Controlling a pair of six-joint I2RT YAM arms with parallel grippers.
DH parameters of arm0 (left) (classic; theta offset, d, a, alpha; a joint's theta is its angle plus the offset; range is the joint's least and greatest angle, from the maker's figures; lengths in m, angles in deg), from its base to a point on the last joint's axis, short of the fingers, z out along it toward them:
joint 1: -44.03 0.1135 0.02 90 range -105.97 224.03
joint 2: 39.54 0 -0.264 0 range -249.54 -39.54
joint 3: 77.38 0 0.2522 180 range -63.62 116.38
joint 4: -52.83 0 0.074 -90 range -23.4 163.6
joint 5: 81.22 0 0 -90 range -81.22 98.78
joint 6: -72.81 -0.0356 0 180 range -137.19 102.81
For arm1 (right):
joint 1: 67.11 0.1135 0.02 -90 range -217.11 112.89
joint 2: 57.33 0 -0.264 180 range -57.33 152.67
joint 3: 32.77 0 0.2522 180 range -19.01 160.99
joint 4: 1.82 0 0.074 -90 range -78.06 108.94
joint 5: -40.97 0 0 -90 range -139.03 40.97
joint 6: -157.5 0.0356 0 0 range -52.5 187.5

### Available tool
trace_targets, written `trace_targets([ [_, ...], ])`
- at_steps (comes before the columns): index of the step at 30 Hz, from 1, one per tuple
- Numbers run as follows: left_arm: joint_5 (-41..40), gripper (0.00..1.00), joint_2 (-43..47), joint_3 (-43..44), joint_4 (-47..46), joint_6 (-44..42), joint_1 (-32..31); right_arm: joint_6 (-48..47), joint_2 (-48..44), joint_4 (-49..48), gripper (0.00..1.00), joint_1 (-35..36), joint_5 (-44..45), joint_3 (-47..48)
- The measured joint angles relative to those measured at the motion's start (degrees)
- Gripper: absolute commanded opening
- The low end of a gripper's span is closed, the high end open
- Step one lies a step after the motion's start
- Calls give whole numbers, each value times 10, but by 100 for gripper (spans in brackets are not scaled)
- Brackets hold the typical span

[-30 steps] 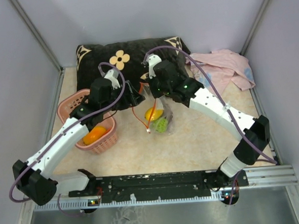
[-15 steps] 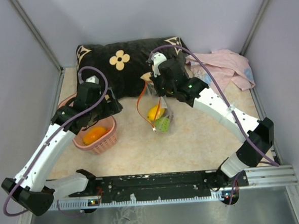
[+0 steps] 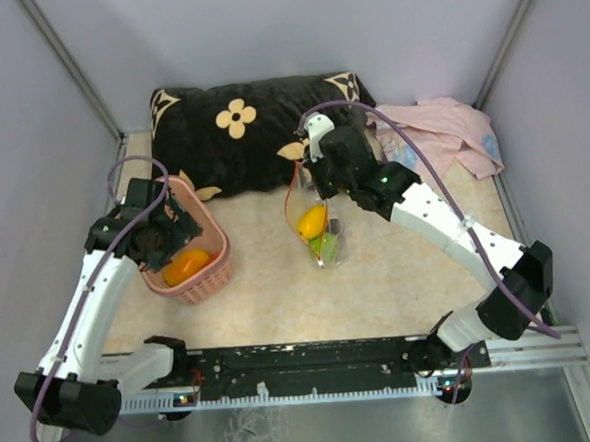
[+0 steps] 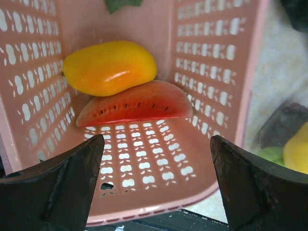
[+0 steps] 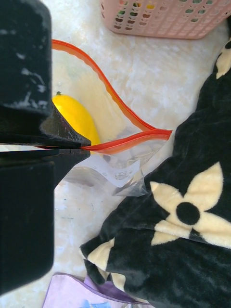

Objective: Place the food in the zip-top bag and seal the zipper
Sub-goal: Pick up the fake fruit from the bin.

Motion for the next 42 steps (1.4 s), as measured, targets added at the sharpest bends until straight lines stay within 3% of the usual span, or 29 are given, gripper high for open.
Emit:
trace_targets([
  [22,-37,99,-205,-111,-140,111,54,-28,-26,-34,1,0,-4,-47],
  [33,-72,99,-277,-114,-202,104,60,-36,-35,-43,1,-4,-6,-62],
  [42,-118,99,-281,-94,-216,74,62,-37,-35,-45,1,-4,-7,-62],
])
